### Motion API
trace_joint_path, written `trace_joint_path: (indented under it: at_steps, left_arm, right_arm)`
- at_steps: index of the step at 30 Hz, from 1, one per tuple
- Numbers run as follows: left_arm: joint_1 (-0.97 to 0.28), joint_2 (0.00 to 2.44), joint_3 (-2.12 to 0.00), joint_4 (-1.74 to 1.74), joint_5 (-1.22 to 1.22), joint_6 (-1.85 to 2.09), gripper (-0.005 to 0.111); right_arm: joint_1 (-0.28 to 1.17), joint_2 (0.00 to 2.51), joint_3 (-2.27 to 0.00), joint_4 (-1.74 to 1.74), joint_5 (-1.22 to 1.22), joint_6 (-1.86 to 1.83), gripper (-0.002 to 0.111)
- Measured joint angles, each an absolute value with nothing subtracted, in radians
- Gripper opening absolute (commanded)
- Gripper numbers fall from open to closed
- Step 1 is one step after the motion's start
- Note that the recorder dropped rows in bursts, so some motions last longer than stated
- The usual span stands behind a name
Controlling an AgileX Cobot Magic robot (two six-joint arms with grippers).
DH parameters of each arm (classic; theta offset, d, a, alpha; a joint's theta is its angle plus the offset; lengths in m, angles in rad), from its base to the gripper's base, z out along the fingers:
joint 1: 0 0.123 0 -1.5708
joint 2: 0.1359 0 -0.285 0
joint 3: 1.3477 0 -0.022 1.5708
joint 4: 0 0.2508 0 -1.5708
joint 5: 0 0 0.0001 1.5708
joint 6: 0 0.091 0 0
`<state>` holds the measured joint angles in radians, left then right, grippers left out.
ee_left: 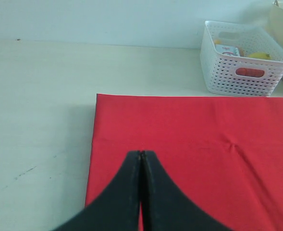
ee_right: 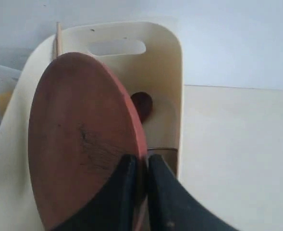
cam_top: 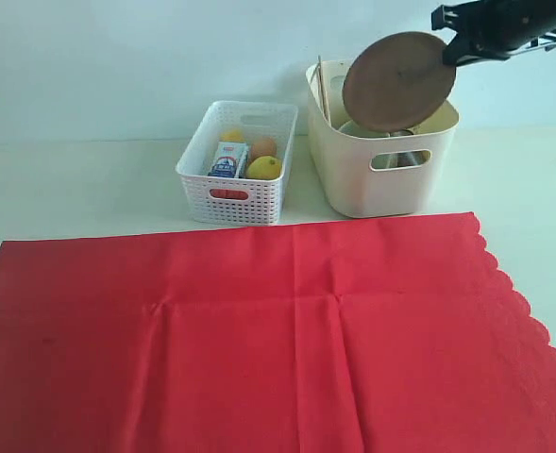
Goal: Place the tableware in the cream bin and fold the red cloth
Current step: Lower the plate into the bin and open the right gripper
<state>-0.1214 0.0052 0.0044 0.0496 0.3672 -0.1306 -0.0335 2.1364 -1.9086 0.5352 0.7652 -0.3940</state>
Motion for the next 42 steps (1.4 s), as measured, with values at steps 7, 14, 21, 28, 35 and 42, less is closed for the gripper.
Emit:
trace_joint_path:
  at_steps: [7, 14, 21, 28, 35, 42]
  left_arm:
    - [-0.121, 0.005, 0.004, 0.050, 0.367, -0.131, 0.000]
    - [-0.121, 0.005, 0.004, 0.050, 0.367, -0.131, 0.000]
    - [-0.121, 0.005, 0.004, 0.050, 0.367, -0.131, 0.000]
    - [-0.121, 0.005, 0.004, 0.050, 0.367, -0.131, 0.000]
    - [-0.121, 0.005, 0.004, 0.050, 0.367, -0.131, 0.000]
    - [-0.121, 0.005, 0.004, 0.050, 0.367, -0.131, 0.000]
  right_arm:
    - [-0.033, 2.187, -1.910, 0.608, 0.770, -0.394, 0.002]
    - [-0.033, 2.187, -1.916, 0.637, 0.810, -0.394, 0.038]
    - [-0.033, 2.163, -1.918, 0.608, 0.878, -0.407, 0.061]
    - [-0.033, 2.084, -1.918, 0.572, 0.936, -0.396, 0.061]
    - [-0.033, 1.998, -1.918, 0.562, 1.028, -0.374, 0.058]
    - [-0.033, 1.902, -1.915, 0.550, 1.119, -0.338, 0.055]
